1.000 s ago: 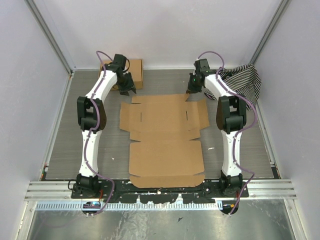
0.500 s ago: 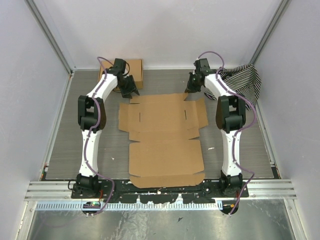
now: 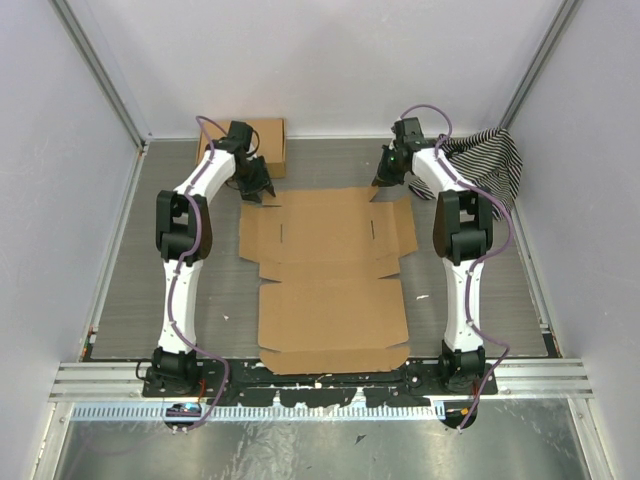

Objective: Fold the paper box

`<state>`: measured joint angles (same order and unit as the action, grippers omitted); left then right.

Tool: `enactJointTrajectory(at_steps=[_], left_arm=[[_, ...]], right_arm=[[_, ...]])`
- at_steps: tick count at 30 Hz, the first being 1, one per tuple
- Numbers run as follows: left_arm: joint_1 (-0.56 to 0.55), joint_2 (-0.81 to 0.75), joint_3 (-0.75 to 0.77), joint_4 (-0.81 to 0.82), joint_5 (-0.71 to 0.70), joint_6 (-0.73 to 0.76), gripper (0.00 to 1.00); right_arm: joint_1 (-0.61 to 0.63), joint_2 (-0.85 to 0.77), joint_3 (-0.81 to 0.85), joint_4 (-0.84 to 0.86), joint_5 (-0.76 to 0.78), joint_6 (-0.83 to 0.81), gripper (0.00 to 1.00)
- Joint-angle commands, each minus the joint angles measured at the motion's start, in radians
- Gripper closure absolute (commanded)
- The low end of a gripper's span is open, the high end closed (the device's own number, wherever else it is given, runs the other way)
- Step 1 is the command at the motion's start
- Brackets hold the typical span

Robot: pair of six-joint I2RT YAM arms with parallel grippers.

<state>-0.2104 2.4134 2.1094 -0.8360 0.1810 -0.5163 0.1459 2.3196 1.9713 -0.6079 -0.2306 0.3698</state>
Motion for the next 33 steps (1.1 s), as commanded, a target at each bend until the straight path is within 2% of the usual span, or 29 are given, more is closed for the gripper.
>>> enactJointTrajectory(at_steps=[1, 12, 19, 33], left_arm=[[0.005, 0.011, -0.003, -0.012, -0.003, 0.013, 0.44], [0.001, 0.026, 0.002, 0.041, 0.104, -0.021, 0.50], [-0.006, 0.009, 0.024, 0.040, 0.119, -0.023, 0.63], [-0.084, 0.012, 0.168, 0.024, 0.106, -0.050, 0.64]], right_arm=[[-0.006, -0.004, 0.038, 0.021, -0.026, 0.011, 0.99], [-0.008, 0.006, 0.050, 0.021, -0.045, 0.024, 0.99], [-0.008, 0.006, 0.049, 0.021, -0.033, 0.027, 0.99], [-0.006, 0.013, 0.056, 0.006, -0.055, 0.021, 0.93]])
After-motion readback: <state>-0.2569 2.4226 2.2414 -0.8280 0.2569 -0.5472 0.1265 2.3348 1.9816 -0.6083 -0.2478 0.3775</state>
